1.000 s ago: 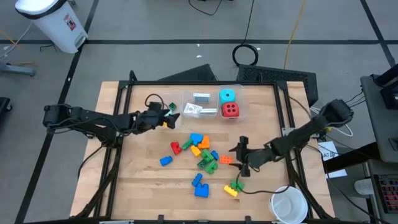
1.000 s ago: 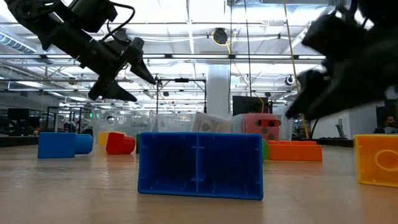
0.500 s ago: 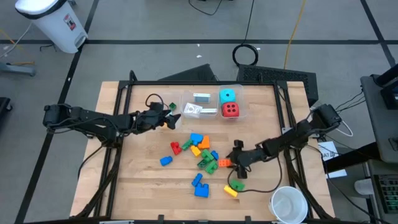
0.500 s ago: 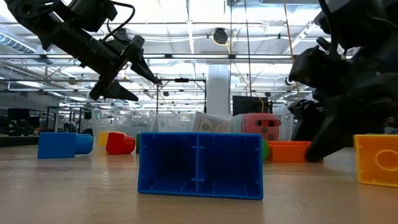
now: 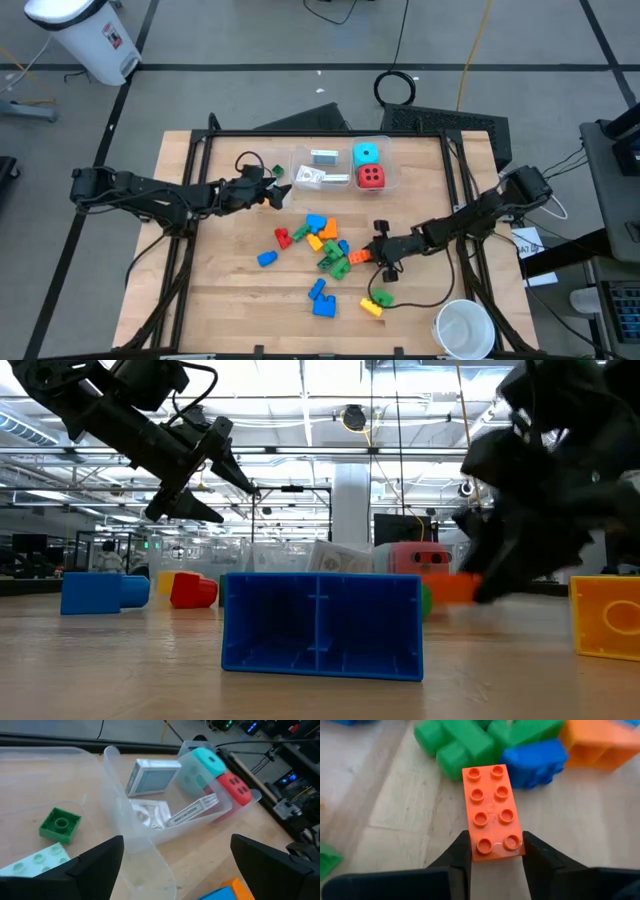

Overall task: Pick & Place Toys
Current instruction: Put the orange game piece into the left transparent bin

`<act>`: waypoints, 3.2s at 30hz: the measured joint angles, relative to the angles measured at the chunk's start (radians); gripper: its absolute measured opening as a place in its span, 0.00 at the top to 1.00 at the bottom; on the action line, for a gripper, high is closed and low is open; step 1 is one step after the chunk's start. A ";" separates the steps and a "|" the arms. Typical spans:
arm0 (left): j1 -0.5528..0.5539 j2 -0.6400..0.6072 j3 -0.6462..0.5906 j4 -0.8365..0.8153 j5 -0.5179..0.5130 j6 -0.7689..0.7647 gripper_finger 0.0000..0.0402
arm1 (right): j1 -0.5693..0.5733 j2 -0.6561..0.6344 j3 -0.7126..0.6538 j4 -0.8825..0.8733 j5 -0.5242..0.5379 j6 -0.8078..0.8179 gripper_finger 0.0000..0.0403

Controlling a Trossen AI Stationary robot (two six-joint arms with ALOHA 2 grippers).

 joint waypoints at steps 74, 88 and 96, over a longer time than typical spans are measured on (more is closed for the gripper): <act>-0.201 0.090 0.107 0.281 -0.245 0.360 0.77 | 0.088 -0.474 0.002 0.014 0.549 -0.236 0.36; -0.219 0.051 -0.028 0.203 -0.528 0.238 0.77 | 0.084 -0.477 0.002 0.023 0.550 -0.228 0.43; -0.163 0.119 -0.028 0.157 -0.525 0.146 0.77 | 0.084 -0.477 0.002 0.024 0.550 -0.217 0.45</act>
